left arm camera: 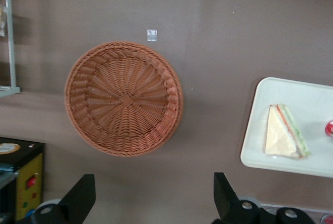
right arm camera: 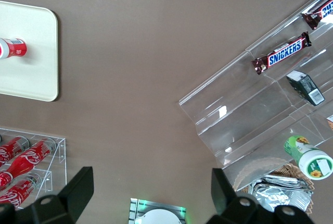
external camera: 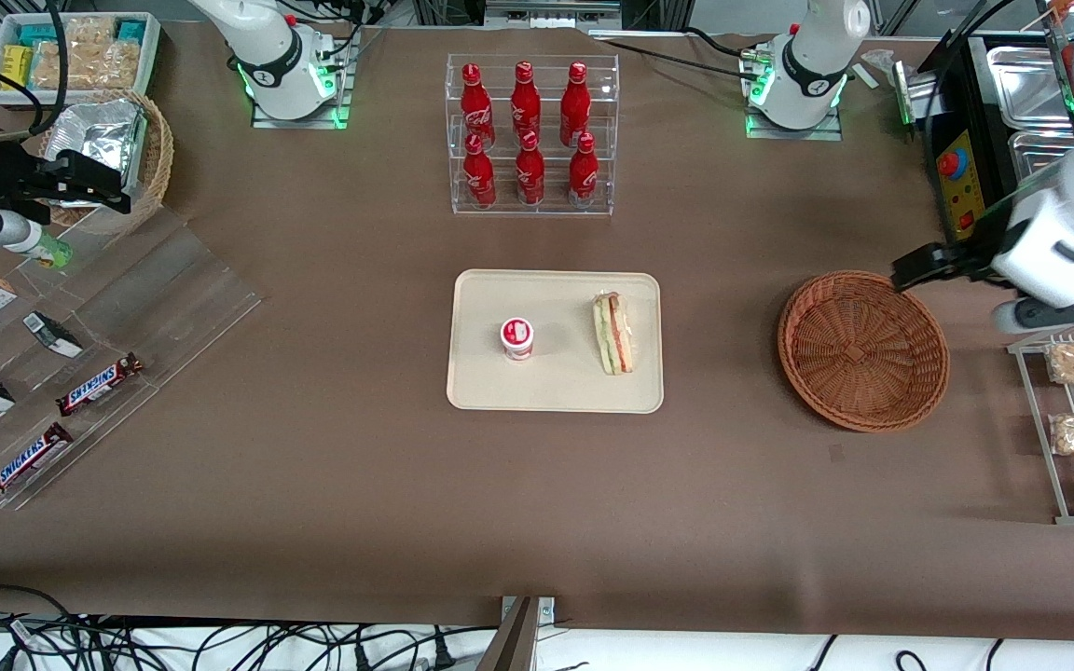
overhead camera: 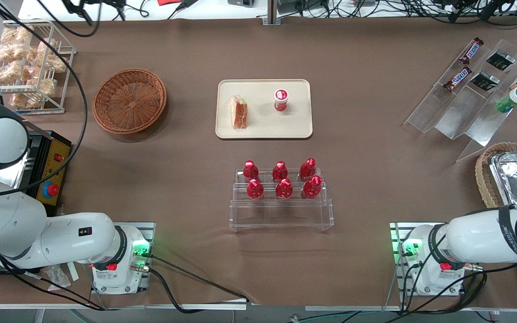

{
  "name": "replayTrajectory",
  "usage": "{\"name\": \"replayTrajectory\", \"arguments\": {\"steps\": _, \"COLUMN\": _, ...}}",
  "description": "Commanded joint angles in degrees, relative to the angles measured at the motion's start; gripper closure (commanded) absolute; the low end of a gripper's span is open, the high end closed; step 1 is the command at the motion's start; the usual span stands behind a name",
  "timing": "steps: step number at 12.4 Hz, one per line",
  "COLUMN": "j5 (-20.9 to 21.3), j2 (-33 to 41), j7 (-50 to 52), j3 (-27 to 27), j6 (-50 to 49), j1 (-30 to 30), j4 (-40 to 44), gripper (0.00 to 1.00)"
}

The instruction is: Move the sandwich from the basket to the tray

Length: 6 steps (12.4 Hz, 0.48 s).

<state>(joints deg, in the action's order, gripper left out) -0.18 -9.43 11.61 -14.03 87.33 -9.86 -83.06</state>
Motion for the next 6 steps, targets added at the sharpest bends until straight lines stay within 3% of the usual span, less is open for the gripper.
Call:
{"name": "replayTrajectory", "arguments": {"steps": 1, "j5": -2.02, "j2": 4.32, "j7": -8.60, "j3": 4.18, "j6": -1.28, "j1": 1.24, "j4": -2.72, "gripper": 0.00}}
{"name": "replayTrajectory", "arguments": {"steps": 6, "j5": -1.49, "j2": 4.24, "j7": -13.27, "j3": 3.58, "j6": -1.55, "j1": 1.24, "j4": -2.37, "gripper": 0.00}}
